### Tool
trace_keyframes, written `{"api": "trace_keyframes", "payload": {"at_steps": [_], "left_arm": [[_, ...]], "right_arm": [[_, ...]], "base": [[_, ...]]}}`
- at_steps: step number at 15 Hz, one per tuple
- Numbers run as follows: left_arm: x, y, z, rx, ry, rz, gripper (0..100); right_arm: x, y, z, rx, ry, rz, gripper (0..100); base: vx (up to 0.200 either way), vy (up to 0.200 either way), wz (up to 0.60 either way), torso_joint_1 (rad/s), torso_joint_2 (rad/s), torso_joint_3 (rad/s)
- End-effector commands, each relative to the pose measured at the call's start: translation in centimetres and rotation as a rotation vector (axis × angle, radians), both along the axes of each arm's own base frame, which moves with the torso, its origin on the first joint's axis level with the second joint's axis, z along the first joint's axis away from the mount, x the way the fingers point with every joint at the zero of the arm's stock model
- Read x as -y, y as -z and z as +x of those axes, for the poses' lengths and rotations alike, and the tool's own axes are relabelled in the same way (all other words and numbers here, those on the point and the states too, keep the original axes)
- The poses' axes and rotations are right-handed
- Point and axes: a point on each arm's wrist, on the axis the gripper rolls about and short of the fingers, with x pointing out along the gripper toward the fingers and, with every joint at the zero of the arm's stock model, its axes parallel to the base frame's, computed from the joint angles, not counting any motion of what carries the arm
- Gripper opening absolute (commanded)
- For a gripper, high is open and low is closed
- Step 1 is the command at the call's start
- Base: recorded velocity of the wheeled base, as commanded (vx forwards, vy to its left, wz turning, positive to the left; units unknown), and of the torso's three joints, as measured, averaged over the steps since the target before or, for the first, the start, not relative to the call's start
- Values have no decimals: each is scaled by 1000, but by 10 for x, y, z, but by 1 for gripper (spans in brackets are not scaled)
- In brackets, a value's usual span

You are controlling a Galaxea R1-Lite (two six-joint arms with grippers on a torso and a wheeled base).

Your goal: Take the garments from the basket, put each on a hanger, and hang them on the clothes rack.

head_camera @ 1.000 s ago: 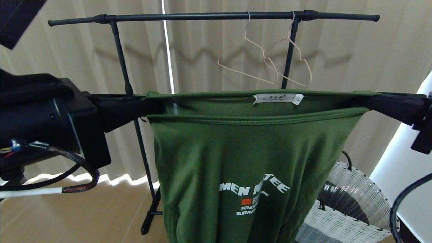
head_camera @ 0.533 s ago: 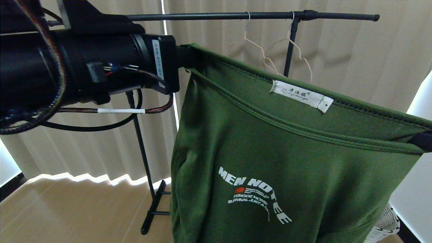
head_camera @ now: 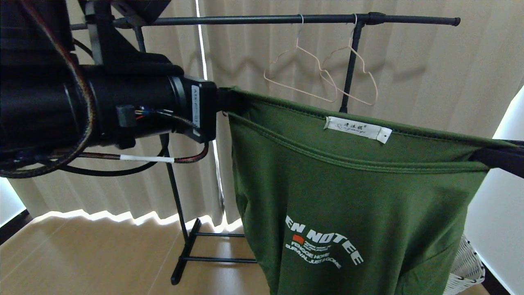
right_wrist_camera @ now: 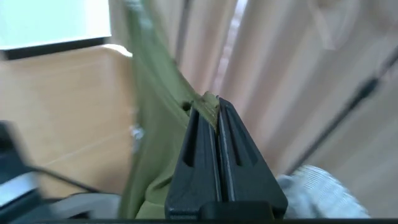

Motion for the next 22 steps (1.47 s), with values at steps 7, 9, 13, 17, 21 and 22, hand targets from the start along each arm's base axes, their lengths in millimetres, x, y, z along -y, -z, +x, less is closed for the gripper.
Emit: {"api": "trace_keyframes", "payload": {"at_steps": [7,9,13,17,21,22], "left_arm": [[-65,2,-93,-11,109,21,0],[-66,1,-95,30,171,-13,0],[-61,7,-91,71,201,-8,0],[-41,-21,-51,138,111,-52,0],[-19,-9,-21,106,36,8,0],[-17,-4,-16,90,12,24,0]], "right_arm": [[-30,-20,95,90,70,136,0],[-33,-22,102,120,64,164,0],[-34,-22,103,133,66,170,0],[-23,-34,78,70,74,138,0],[-19,-30,69,-8,83,103,0],[-20,-25,70,-21,84,96,0]], "base": [[0,0,0,0,0,0],[0,0,0,0,0,0],[0,0,0,0,0,0],[0,0,0,0,0,0],[0,0,0,0,0,0],[0,0,0,0,0,0]]}}
